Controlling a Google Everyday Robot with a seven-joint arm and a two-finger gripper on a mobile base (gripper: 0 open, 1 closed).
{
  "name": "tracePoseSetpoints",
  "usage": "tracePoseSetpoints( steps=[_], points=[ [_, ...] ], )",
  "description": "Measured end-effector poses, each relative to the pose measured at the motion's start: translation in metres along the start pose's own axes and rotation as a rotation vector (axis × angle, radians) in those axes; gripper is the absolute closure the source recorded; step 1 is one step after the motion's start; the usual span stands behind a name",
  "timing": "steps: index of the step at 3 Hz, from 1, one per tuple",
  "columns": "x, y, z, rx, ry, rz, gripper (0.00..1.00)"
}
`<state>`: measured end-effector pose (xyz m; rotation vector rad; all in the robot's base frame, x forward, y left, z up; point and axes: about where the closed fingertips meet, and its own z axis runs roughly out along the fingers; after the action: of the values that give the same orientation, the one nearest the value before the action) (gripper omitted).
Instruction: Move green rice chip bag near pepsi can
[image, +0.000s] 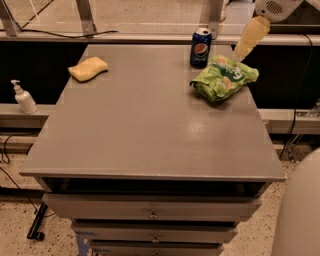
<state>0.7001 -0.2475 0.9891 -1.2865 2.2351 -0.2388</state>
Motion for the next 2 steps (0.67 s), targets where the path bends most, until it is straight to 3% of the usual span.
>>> tracePoseSetpoints(
  steps=[1,2],
  points=[
    [0.012,0.036,-0.052,-0.051,-0.048,0.027,0.00],
    [0.015,0.077,-0.121,-0.101,-0.139,0.041,0.00]
  ],
)
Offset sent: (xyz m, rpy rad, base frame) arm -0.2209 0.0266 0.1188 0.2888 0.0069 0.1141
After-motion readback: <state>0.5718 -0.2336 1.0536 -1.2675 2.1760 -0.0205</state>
